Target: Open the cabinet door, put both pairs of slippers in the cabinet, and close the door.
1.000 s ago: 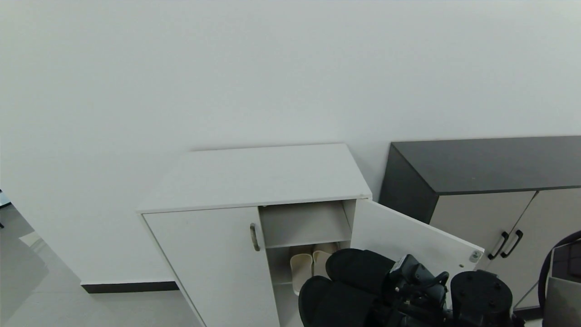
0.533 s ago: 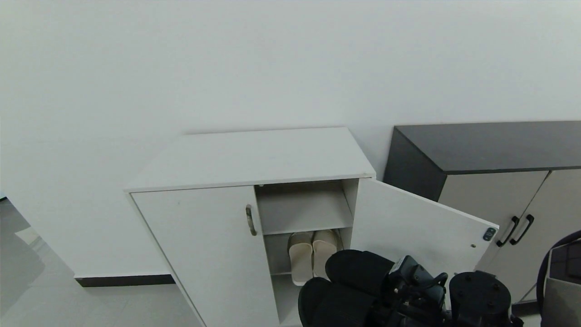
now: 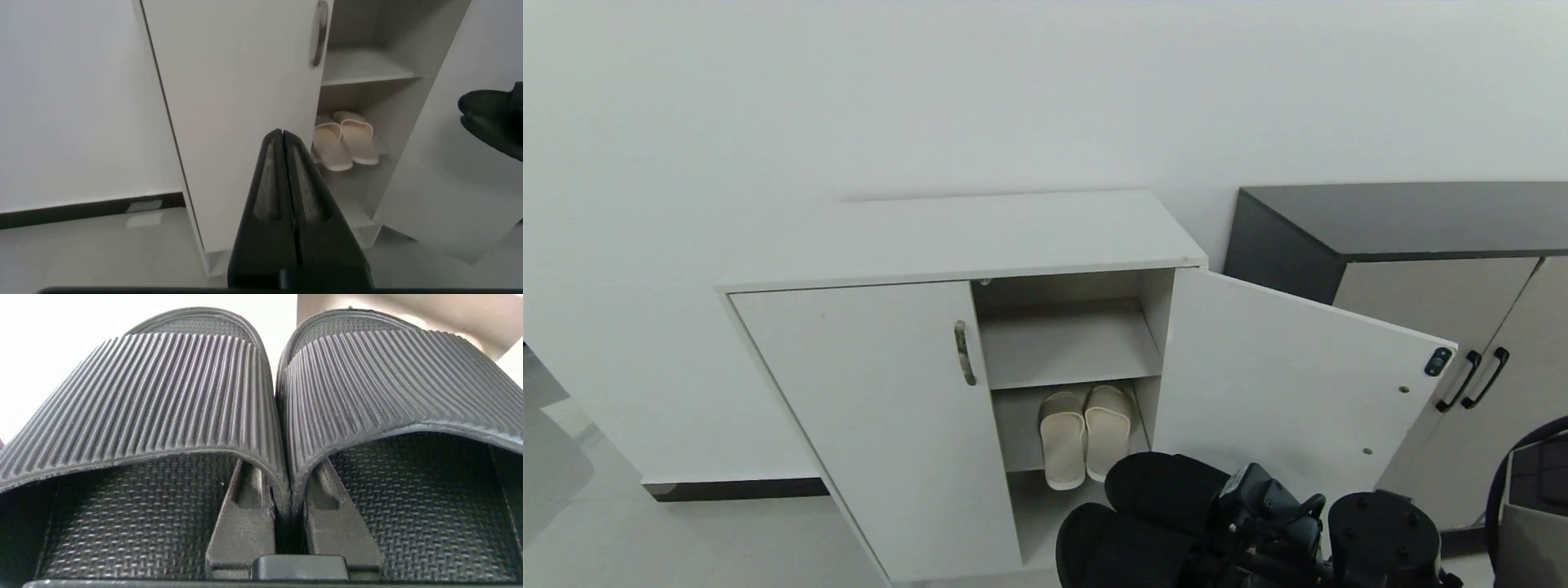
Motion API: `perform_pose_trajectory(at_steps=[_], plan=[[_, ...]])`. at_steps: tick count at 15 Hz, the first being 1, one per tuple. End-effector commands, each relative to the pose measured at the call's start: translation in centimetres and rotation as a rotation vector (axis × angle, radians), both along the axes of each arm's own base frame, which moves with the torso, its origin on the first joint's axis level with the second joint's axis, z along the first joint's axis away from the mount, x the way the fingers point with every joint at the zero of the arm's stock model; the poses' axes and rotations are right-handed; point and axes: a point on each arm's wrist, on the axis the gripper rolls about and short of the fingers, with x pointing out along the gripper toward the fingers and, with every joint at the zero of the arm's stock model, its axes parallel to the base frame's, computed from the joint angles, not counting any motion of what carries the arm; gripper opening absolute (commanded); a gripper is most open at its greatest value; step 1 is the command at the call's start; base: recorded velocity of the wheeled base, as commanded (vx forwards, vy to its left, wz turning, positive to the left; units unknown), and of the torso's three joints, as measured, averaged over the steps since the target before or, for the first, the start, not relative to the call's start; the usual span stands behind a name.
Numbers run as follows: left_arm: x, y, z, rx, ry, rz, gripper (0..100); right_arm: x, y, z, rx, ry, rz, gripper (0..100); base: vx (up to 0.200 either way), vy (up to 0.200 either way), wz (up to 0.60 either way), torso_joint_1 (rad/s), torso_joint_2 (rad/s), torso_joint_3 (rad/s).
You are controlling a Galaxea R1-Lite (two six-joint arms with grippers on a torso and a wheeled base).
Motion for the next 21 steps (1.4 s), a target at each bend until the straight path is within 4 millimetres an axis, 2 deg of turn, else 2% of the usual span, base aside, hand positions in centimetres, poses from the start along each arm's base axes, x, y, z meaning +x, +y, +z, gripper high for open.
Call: perform_pose_trajectory(at_steps=[1,14,17,21], plan=[[0.01,0.0,0.01,0.0,0.0,0.0,0,-0.18,-0.05,-0.08,-0.005,0.004,0.004,0,0.0,0.0,0.0,-0.207,0.5,0.29],[0.01,0.0,0.0,0.0,0.001,0.0,0,-0.61,-0.01,-0.58,-0.025,0.023,0.018,0,0.0,0.0,0.0,-0.165,0.46,0.298],[0.01,0.0,0.01,0.0,0.0,0.0,0,-0.59,0.02,-0.56,-0.023,0.023,0.017,0,0.0,0.0,0.6,-0.014,0.03,0.014],[0.01,0.0,0.01,0.0,0.0,0.0,0,-0.81,0.72,-0.38,-0.031,-0.011,-0.029,0,0.0,0.0,0.0,0.05,-0.17,-0.126]])
